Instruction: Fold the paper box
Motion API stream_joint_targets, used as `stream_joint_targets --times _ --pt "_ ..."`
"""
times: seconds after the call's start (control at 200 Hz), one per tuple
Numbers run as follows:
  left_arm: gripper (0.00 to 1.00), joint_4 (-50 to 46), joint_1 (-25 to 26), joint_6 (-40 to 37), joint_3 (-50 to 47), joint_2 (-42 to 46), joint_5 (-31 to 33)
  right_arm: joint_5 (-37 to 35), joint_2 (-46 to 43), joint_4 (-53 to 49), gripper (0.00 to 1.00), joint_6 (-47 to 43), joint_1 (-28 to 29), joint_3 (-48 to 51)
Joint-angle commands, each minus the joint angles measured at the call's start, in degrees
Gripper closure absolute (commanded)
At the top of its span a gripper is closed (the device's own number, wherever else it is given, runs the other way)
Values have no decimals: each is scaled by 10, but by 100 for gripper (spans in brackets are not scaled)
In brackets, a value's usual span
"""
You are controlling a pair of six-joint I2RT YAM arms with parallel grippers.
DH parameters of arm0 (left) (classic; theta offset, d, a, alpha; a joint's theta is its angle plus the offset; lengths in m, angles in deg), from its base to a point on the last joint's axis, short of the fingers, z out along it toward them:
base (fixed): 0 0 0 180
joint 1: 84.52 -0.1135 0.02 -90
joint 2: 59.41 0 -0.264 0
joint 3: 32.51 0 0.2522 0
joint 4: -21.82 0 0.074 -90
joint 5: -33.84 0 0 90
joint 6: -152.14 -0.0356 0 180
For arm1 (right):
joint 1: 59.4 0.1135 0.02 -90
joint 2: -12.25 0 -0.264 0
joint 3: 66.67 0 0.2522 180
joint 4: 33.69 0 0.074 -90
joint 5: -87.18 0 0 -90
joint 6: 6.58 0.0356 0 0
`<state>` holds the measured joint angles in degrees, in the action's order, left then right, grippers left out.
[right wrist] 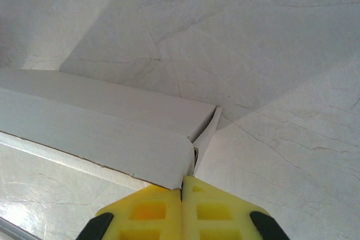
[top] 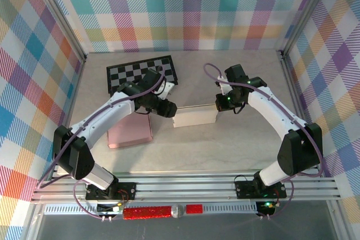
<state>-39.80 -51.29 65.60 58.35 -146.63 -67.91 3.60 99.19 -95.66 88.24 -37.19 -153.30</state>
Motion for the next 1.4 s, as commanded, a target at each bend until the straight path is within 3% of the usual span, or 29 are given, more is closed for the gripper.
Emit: stream_joint_targets --times 0.0,0.34,1.095,1.395 --pt "50 -55 -5 20 23 4 18 -4 12 -22 100 7 6 -6" --pt "67 -44 -4 19 64 -46 -7 -4 11 -24 100 7 6 -5" --pt "79 -37 6 8 76 -81 2 -2 19 -22 100 10 6 -8" --pt "78 -42 10 9 77 -72 18 -3 19 -22 100 10 6 -7"
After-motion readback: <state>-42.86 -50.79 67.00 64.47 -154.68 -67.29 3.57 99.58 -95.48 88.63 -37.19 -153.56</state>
